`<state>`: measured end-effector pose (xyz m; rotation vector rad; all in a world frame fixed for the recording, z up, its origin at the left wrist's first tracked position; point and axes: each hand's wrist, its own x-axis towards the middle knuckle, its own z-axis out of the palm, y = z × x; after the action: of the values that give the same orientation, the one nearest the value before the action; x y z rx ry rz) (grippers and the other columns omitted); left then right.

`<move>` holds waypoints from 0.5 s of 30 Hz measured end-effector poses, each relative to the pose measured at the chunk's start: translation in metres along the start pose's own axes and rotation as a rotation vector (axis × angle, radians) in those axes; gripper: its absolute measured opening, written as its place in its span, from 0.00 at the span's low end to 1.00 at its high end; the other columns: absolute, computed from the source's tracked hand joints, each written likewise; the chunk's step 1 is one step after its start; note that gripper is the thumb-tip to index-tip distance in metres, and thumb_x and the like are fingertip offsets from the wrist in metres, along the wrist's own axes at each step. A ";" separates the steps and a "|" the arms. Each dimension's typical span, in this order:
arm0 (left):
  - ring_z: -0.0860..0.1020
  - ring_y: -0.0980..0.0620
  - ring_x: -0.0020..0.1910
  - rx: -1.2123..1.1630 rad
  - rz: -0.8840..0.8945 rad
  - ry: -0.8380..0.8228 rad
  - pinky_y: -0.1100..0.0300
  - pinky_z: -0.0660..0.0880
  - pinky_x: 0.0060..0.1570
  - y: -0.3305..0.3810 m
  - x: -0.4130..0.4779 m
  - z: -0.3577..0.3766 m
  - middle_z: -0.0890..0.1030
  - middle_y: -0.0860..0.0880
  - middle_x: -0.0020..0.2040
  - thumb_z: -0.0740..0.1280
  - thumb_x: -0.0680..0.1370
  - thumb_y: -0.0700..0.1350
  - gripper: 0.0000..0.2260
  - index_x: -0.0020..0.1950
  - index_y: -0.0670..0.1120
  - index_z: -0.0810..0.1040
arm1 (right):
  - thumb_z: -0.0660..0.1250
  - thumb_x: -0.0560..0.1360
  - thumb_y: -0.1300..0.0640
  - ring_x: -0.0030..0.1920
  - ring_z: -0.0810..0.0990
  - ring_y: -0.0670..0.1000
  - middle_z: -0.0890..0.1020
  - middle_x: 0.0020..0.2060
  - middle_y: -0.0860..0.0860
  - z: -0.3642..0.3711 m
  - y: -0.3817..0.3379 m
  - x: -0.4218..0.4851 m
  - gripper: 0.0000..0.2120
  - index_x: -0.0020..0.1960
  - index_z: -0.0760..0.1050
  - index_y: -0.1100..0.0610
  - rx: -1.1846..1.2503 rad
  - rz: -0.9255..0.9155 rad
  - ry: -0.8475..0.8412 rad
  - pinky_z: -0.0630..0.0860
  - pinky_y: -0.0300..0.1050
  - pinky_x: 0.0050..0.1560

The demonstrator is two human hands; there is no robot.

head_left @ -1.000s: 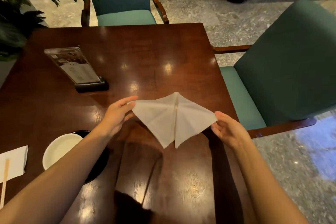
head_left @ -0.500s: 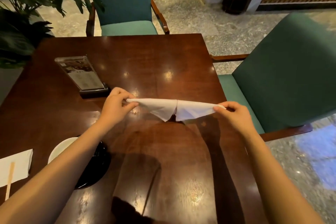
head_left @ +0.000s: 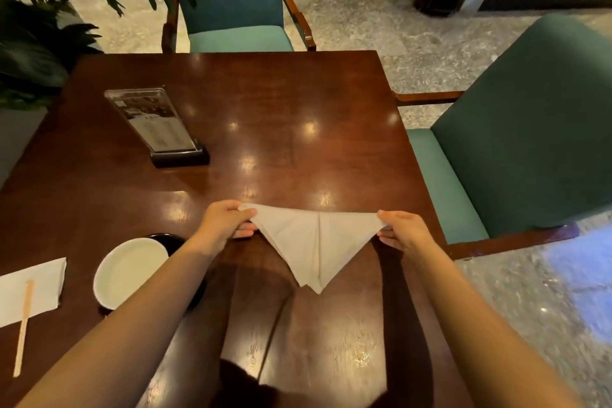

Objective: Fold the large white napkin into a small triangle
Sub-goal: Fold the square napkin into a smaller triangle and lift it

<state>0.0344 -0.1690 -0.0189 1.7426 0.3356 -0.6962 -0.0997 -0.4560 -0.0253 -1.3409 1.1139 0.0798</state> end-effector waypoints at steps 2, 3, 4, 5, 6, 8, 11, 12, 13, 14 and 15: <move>0.80 0.54 0.26 -0.015 -0.014 0.049 0.65 0.78 0.26 -0.007 0.013 0.005 0.79 0.42 0.38 0.68 0.75 0.36 0.07 0.53 0.37 0.77 | 0.67 0.76 0.58 0.39 0.79 0.52 0.80 0.44 0.58 0.007 0.007 0.012 0.06 0.46 0.76 0.61 -0.049 -0.028 0.106 0.78 0.41 0.38; 0.79 0.53 0.28 -0.018 -0.003 0.064 0.66 0.78 0.26 -0.009 0.018 0.007 0.79 0.43 0.38 0.68 0.75 0.36 0.09 0.54 0.36 0.76 | 0.67 0.76 0.57 0.38 0.79 0.52 0.81 0.44 0.58 0.011 0.009 0.016 0.06 0.43 0.75 0.59 -0.087 -0.062 0.158 0.79 0.44 0.40; 0.78 0.52 0.29 -0.019 0.013 0.080 0.66 0.77 0.26 -0.011 0.023 0.009 0.78 0.43 0.38 0.68 0.75 0.36 0.11 0.56 0.36 0.76 | 0.67 0.76 0.56 0.39 0.79 0.52 0.81 0.46 0.59 0.014 0.009 0.019 0.06 0.43 0.75 0.58 -0.132 -0.101 0.200 0.80 0.48 0.44; 0.78 0.52 0.31 -0.011 0.028 0.099 0.66 0.77 0.27 -0.014 0.027 0.011 0.78 0.43 0.39 0.68 0.75 0.36 0.13 0.58 0.36 0.75 | 0.66 0.76 0.55 0.43 0.79 0.54 0.81 0.49 0.58 0.016 0.008 0.021 0.06 0.45 0.75 0.58 -0.191 -0.141 0.227 0.80 0.51 0.48; 0.78 0.51 0.33 0.027 0.050 0.125 0.66 0.78 0.29 -0.016 0.029 0.012 0.78 0.44 0.41 0.69 0.75 0.36 0.14 0.60 0.37 0.75 | 0.66 0.76 0.54 0.47 0.79 0.56 0.80 0.52 0.58 0.018 0.008 0.022 0.08 0.50 0.75 0.58 -0.274 -0.184 0.247 0.78 0.52 0.51; 0.78 0.51 0.37 0.279 0.170 0.234 0.63 0.78 0.39 -0.022 0.027 0.011 0.78 0.45 0.49 0.70 0.74 0.40 0.15 0.61 0.41 0.76 | 0.65 0.76 0.54 0.56 0.75 0.58 0.76 0.57 0.58 0.020 0.012 0.019 0.14 0.58 0.74 0.60 -0.515 -0.313 0.298 0.74 0.50 0.53; 0.75 0.48 0.49 0.619 0.645 0.299 0.57 0.73 0.53 -0.042 0.006 0.013 0.78 0.45 0.53 0.73 0.71 0.41 0.13 0.56 0.44 0.80 | 0.66 0.75 0.58 0.56 0.72 0.58 0.75 0.56 0.58 0.023 0.029 0.000 0.12 0.57 0.76 0.60 -0.830 -0.739 0.400 0.71 0.49 0.51; 0.74 0.48 0.51 0.655 0.784 0.227 0.59 0.70 0.54 -0.051 -0.005 0.017 0.79 0.46 0.52 0.74 0.70 0.40 0.13 0.53 0.44 0.81 | 0.67 0.74 0.59 0.54 0.73 0.57 0.76 0.53 0.56 0.026 0.036 -0.008 0.10 0.55 0.78 0.60 -0.865 -0.875 0.323 0.70 0.46 0.50; 0.73 0.50 0.53 0.685 0.867 0.123 0.63 0.66 0.55 -0.060 -0.018 0.021 0.80 0.48 0.51 0.75 0.68 0.41 0.13 0.52 0.44 0.82 | 0.66 0.74 0.59 0.52 0.74 0.56 0.78 0.51 0.55 0.030 0.044 -0.018 0.09 0.53 0.79 0.59 -0.879 -0.969 0.193 0.69 0.44 0.50; 0.72 0.53 0.53 0.719 0.910 0.013 0.66 0.64 0.55 -0.069 -0.030 0.026 0.80 0.50 0.51 0.76 0.68 0.42 0.13 0.52 0.45 0.82 | 0.65 0.74 0.56 0.51 0.75 0.55 0.79 0.49 0.53 0.034 0.053 -0.027 0.09 0.52 0.79 0.58 -0.896 -1.033 0.066 0.70 0.44 0.50; 0.71 0.55 0.53 0.754 0.937 -0.081 0.67 0.65 0.55 -0.078 -0.037 0.029 0.80 0.51 0.51 0.76 0.67 0.44 0.14 0.52 0.46 0.82 | 0.64 0.74 0.53 0.49 0.76 0.54 0.79 0.48 0.52 0.038 0.063 -0.035 0.11 0.51 0.80 0.57 -0.928 -1.070 -0.033 0.71 0.45 0.50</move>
<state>-0.0460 -0.1697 -0.0615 2.2568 -0.8749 -0.1801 -0.1343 -0.3881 -0.0539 -2.5995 0.1549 -0.1945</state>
